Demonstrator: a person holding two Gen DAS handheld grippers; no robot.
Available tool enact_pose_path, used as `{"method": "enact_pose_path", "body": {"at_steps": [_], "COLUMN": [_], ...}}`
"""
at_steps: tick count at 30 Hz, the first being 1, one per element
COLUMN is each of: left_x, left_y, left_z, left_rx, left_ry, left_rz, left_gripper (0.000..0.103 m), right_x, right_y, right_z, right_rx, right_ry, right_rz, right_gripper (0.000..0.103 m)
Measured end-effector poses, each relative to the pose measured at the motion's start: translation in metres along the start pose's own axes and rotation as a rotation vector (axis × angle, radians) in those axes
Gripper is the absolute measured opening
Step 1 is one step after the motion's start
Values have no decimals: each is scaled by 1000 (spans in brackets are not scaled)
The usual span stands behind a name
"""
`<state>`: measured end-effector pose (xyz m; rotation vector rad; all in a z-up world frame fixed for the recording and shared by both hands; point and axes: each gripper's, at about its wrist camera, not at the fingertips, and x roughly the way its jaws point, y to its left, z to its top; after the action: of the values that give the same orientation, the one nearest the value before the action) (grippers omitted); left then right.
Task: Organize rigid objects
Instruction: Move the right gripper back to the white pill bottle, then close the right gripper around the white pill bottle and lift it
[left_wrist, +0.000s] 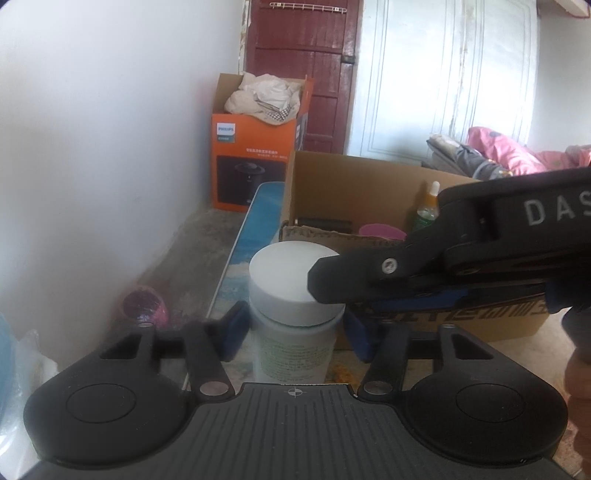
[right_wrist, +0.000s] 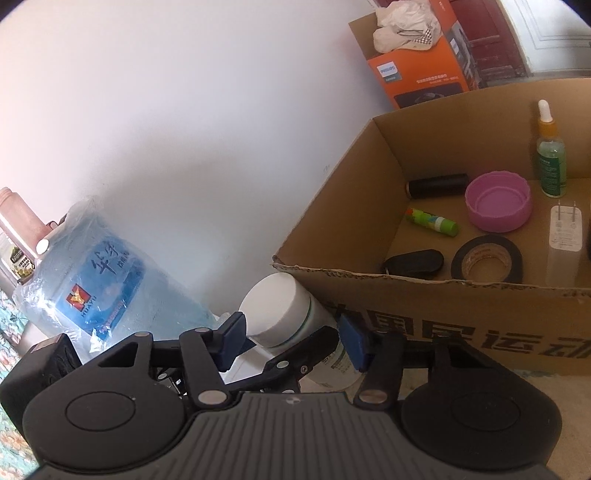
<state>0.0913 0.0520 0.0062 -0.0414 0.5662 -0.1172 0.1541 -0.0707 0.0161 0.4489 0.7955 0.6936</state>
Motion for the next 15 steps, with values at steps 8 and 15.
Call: {"method": "enact_pose_path", "body": {"at_steps": [8,15], "left_x": [-4,-12], "left_y": [-4,-27], "left_z": [0,-2], "left_rx": [-27,1], "left_ry": [12,20], "left_rz": [-48,-114], "left_gripper": [54,53], "right_x": [-7,-40], "right_y": [-3,-12], "right_z": [-3,-13], "right_rx": [12,20], "right_ry": [14,-6], "right_rz": [12,-12], "right_gripper": [54,54]}}
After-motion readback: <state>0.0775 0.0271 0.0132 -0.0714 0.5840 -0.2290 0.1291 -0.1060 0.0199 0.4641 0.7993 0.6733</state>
